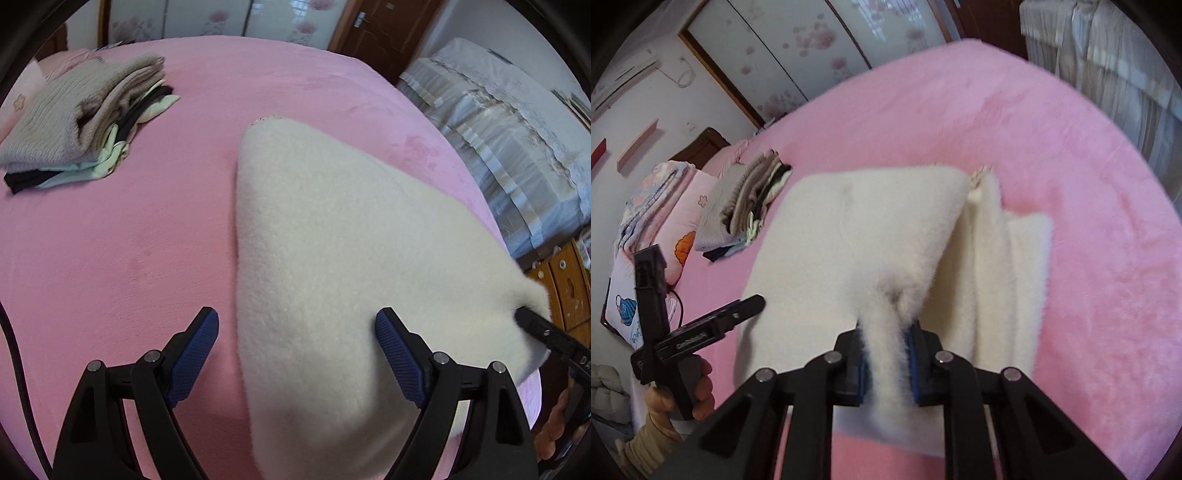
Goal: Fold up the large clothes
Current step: 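Grasp the other end with the right gripper and fold it over the first, then open the right gripper and release the folded end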
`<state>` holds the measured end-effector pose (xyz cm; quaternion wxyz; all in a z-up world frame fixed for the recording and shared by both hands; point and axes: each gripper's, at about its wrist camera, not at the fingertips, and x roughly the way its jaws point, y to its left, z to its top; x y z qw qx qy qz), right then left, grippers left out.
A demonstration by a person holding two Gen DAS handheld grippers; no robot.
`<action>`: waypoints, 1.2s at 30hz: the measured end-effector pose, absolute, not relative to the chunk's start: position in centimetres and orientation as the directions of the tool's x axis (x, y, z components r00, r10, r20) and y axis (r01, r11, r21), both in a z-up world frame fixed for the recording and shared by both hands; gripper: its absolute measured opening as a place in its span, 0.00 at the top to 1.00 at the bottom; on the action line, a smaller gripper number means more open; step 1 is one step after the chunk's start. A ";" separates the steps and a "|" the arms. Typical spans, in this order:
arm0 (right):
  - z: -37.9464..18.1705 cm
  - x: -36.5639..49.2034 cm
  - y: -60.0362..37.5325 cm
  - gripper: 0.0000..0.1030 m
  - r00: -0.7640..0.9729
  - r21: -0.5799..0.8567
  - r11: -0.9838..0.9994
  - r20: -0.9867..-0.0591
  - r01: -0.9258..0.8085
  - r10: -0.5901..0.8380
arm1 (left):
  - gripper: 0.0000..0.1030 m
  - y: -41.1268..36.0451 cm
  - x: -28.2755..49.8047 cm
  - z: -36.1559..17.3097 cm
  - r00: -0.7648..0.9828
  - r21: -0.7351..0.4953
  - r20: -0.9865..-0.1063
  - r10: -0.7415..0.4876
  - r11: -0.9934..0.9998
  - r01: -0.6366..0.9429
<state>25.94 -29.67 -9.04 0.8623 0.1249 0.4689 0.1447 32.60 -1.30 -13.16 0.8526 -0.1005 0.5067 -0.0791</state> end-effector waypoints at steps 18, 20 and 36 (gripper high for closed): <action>-12.8 22.6 -33.3 0.62 0.507 0.278 0.961 -0.828 0.001 0.239 | 0.10 -4.8 30.4 -13.5 0.412 -0.186 -0.885 -0.219 0.975 0.120; -10.7 22.5 -33.9 0.55 0.545 0.296 0.955 -0.798 -0.020 0.258 | 0.10 -5.0 30.3 -12.1 0.426 -0.169 -0.878 -0.219 0.974 0.152; -15.0 38.4 -34.8 0.43 0.457 0.407 0.911 -0.824 0.068 0.334 | 0.10 1.2 42.8 -13.1 0.462 -0.287 -0.847 -0.263 0.958 0.019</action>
